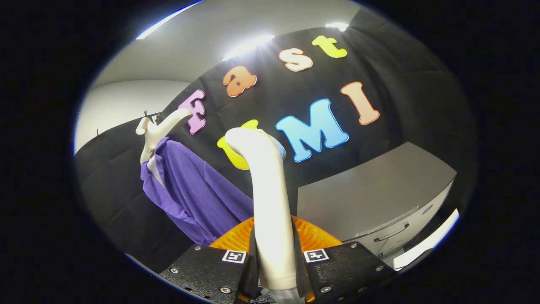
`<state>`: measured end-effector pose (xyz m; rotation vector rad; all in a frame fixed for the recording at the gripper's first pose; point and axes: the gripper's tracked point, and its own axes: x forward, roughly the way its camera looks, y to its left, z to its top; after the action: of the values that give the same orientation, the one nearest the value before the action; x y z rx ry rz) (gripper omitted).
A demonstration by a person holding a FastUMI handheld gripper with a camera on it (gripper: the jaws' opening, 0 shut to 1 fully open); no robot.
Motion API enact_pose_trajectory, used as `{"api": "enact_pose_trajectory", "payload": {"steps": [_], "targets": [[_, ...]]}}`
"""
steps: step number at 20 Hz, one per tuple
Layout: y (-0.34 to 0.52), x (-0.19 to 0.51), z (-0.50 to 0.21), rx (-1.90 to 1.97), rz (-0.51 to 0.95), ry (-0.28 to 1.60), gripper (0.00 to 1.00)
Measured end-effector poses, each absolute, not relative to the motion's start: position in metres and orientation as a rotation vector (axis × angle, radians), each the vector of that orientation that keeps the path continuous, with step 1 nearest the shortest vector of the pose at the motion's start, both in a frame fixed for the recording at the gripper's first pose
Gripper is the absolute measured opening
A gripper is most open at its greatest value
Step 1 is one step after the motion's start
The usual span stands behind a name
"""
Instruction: Iron the clothes twice with a garment steamer, once on the left side and once on the right side.
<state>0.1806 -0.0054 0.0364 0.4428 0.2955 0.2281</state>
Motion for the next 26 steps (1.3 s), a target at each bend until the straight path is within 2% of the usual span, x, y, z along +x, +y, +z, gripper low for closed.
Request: {"api": "enact_pose_trajectory", "payload": {"steps": [6,11,22,26], "targets": [[0.038,0.132,0.056,0.271,0.197,0.142,0.35],[0.071,0.117,0.068,0.143,0.163,0.044,0.35],[0.140,0.154,0.066,0.012,0.049,-0.116,0.36],[0.161,0.175,0.049,-0.023,0.029,-0.102,0.36]]}}
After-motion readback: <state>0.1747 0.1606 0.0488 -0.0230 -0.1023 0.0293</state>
